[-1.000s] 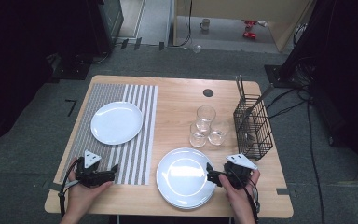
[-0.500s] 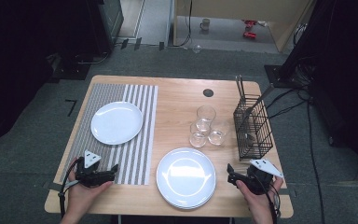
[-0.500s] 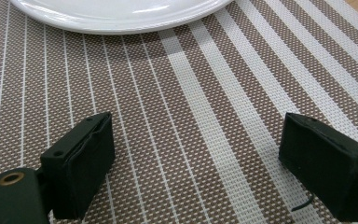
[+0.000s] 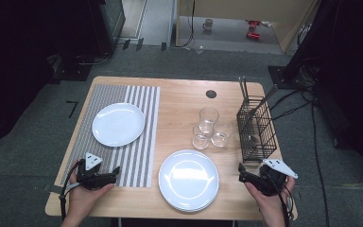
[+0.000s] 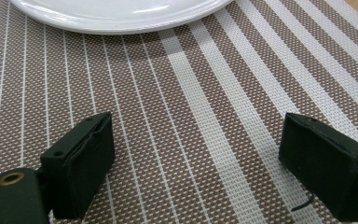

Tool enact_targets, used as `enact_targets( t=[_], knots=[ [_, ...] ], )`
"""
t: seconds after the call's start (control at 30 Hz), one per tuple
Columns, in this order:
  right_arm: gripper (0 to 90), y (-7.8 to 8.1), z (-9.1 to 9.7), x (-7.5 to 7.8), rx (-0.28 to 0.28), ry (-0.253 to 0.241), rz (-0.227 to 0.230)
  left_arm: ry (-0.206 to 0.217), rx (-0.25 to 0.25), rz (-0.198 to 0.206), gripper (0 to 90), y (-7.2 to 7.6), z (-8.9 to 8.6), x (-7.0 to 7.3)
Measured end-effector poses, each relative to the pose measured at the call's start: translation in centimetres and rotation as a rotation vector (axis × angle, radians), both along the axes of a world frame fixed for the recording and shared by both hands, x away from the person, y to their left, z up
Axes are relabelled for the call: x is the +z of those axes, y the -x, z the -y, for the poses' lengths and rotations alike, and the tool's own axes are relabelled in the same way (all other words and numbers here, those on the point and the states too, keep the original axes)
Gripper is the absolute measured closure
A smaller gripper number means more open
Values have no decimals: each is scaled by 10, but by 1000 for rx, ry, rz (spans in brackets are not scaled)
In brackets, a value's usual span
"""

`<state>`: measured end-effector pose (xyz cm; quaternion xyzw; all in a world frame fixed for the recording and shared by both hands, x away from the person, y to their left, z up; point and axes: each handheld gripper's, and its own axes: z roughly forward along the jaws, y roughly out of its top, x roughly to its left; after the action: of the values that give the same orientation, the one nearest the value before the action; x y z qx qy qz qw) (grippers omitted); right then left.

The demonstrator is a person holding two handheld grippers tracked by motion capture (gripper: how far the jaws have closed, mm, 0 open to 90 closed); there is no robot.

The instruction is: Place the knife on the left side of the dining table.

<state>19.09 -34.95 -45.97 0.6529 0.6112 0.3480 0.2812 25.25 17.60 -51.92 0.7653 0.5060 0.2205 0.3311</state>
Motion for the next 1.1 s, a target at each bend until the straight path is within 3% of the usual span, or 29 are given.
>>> enact_targets(
  t=[0.1,0.23,0.37,0.53,0.73,0.93,1.0,1.1],
  knots=[
    [68,0,2,4,3,7,18,0,0,0,107,0,0,0],
    [81,-1,3,12,-7,53,55,0,0,0,107,0,0,0],
    [79,-2,3,22,-10,62,96,0,0,0,108,0,0,0],
    [49,-3,-3,34,16,74,134,-1,-1,-1,108,0,0,0],
    [74,-9,-8,42,46,86,153,0,-2,0,110,0,0,0],
    [155,-11,-15,48,71,106,178,1,-2,0,111,0,0,0],
    [261,-12,-16,49,69,122,187,1,-2,0,111,0,0,0],
    [345,-13,-19,51,63,139,199,1,-2,0,112,0,0,0]
  ],
)
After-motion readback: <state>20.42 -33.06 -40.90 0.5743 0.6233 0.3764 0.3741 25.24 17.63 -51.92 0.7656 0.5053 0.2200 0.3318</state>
